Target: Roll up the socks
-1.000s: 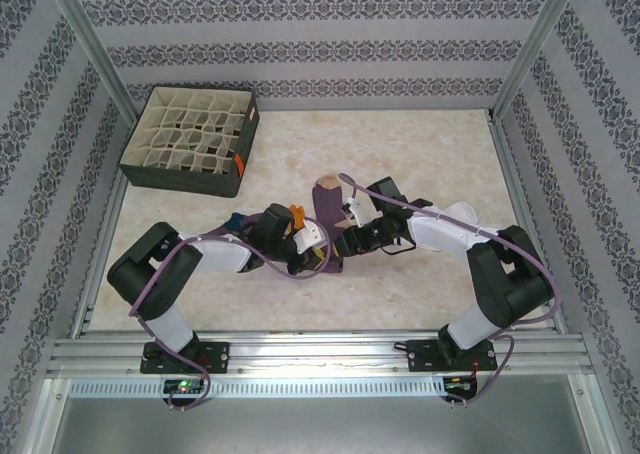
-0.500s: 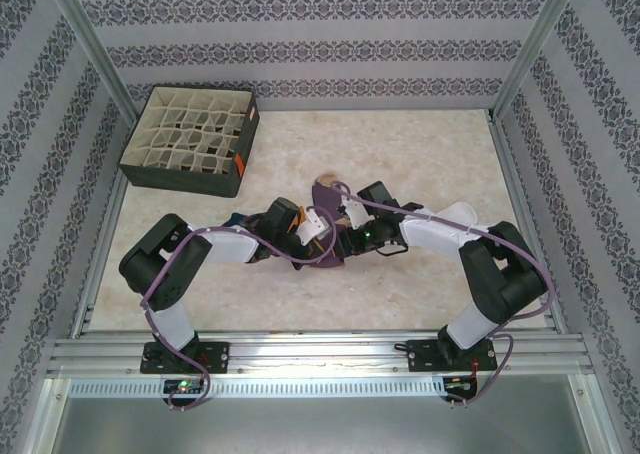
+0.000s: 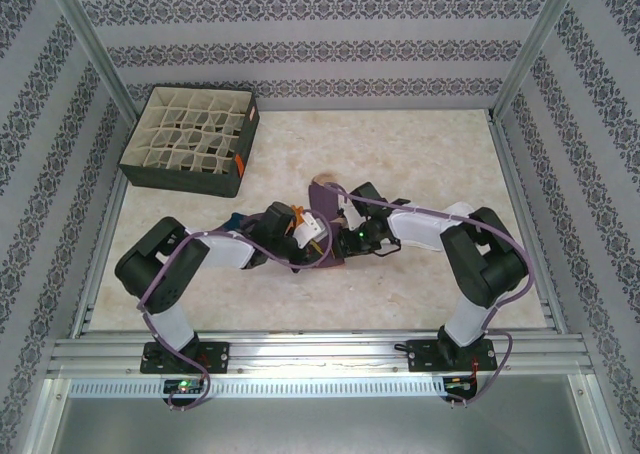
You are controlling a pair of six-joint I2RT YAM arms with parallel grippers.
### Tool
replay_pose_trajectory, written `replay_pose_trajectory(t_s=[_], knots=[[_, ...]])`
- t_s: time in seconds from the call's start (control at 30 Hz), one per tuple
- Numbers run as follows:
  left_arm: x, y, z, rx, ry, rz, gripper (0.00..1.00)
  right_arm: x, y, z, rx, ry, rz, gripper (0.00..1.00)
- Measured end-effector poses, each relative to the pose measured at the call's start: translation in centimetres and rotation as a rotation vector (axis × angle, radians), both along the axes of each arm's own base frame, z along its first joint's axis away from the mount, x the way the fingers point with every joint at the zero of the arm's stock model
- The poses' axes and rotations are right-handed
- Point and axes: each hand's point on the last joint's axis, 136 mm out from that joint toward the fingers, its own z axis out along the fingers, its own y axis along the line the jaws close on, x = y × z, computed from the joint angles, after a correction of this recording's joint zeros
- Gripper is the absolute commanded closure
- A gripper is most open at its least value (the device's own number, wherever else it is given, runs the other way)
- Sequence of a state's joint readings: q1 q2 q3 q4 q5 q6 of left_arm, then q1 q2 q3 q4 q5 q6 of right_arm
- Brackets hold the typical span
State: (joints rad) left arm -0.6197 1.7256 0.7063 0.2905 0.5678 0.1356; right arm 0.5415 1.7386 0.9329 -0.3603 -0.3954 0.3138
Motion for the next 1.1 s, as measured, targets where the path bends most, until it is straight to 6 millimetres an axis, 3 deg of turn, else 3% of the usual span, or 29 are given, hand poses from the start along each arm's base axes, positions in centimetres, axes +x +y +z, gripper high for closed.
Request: replay_pose_trajectory(t_s=[0.13, 0.5, 0.8, 0.9, 1.0, 1.1], knots=[[-0.8, 0.8, 1.1, 0.004, -0.093, -0.039, 0.65, 0.0, -0.1, -0.1, -0.016, 0.027, -0.017, 0.58], [-1.0, 1.5, 4.8, 0.011, -0.449, -0.181, 0.54, 0.0, -0.1, -0.2, -0.041, 0.069, -0.024, 0.55], [-2.3, 0.6, 3.7, 0.106, -0.596, -0.345, 0.64, 0.0, -0.1, -0.3, -0.057, 0.096, -0.023, 0.56], [-2.9, 0.3, 2.6, 0.146, -0.603, -0.397, 0.63, 0.0, -0.1, -0.3, -0.062, 0.103, -0.023, 0.56], [-3.0, -0.2, 1.5, 0.185, -0.612, -0.439, 0.55, 0.0, -0.1, -0.3, -0.064, 0.106, -0.023, 0.56], [-2.9, -0.5, 0.4, 0.212, -0.611, -0.463, 0.56, 0.0, -0.1, -0.3, -0.064, 0.105, -0.023, 0.56]])
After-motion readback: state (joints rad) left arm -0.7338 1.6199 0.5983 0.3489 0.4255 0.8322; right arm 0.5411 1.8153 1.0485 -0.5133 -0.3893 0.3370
